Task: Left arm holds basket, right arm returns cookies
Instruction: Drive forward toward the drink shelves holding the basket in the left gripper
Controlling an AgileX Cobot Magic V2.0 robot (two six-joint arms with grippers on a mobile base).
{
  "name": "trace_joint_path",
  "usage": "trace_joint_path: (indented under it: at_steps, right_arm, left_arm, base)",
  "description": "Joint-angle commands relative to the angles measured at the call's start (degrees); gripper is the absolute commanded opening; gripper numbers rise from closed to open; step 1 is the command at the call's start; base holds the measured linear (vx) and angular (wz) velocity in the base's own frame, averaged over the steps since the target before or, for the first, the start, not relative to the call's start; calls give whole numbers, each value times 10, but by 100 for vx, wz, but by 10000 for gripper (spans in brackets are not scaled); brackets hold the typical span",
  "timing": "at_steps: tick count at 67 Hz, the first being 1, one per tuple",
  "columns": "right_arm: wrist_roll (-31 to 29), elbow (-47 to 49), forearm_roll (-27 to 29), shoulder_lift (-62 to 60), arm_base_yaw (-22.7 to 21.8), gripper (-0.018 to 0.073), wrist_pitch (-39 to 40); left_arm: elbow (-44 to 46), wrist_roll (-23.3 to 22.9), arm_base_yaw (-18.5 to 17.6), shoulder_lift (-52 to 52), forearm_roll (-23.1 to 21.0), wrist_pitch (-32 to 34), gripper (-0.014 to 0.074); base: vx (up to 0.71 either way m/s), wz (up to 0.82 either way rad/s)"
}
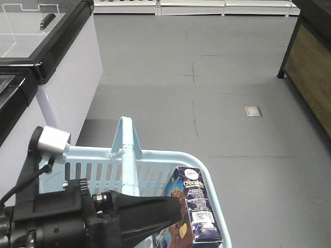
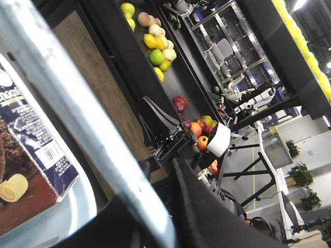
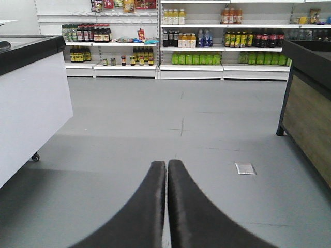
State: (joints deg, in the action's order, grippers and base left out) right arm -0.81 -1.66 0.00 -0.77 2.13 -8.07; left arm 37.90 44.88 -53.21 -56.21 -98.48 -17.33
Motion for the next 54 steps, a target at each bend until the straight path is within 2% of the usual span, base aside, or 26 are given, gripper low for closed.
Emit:
trace_joint_path:
  at_steps: [1, 54]
  right_arm:
    - [-5, -2, 0, -5, -4, -8, 41]
    - [-5, -2, 0, -5, -4, -8, 41]
  left_arm:
    - [21, 8, -2, 11, -35, -13, -6]
    - [21, 8, -2, 11, -35, -12, -6]
  base:
    - [40, 4]
    - [42, -2]
